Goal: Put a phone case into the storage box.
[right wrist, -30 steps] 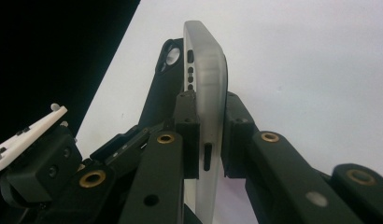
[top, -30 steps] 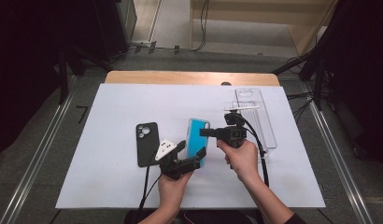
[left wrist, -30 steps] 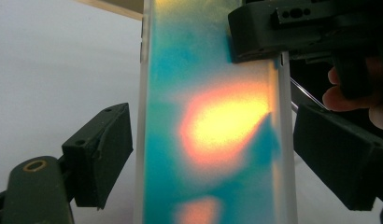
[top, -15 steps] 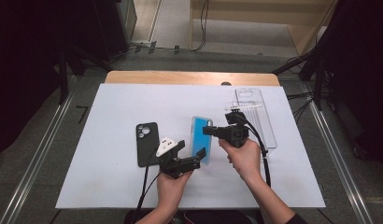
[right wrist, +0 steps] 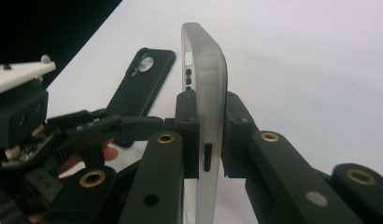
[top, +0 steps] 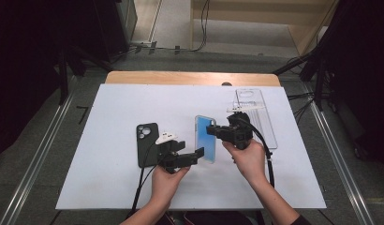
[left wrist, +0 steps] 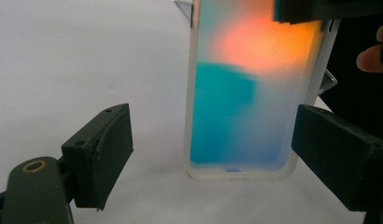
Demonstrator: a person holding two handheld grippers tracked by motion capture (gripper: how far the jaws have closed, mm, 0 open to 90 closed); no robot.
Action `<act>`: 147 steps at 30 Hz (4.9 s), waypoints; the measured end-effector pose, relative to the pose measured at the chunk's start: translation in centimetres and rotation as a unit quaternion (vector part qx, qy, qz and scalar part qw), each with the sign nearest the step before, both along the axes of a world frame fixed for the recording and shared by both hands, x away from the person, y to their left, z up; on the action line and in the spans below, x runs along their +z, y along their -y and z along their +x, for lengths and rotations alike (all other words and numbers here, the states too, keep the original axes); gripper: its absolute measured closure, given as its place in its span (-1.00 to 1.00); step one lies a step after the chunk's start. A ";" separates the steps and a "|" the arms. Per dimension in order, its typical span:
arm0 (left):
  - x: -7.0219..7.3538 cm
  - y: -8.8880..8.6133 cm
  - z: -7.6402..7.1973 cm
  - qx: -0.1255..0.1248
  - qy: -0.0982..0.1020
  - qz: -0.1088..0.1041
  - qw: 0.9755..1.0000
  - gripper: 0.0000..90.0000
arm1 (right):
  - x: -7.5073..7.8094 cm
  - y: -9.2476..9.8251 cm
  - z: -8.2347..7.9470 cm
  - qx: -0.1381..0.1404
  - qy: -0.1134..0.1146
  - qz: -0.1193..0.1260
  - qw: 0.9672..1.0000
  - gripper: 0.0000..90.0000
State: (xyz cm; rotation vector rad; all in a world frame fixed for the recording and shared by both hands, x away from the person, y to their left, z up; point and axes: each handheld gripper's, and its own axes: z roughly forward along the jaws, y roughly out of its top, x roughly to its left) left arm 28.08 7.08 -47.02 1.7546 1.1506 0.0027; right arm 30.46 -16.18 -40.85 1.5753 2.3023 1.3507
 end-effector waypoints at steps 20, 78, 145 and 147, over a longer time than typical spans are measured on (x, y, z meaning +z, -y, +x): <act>2.4 -1.9 1.7 -0.093 -0.008 0.046 0.995 -0.68 | 0.1 0.7 -1.2 0.059 0.055 0.002 0.997 0.73; 5.5 -4.0 3.1 -0.287 0.060 0.036 0.955 -0.64 | -1.8 1.3 -2.1 0.240 0.107 0.022 0.965 0.72; 6.8 -4.9 3.4 -0.332 0.025 -0.007 0.943 0.81 | -1.5 0.7 -2.7 0.276 0.101 0.060 0.954 -0.07; 7.0 -5.1 3.5 -0.325 0.027 -0.004 0.945 0.81 | -1.4 0.8 -2.8 0.271 0.106 0.061 0.955 -0.14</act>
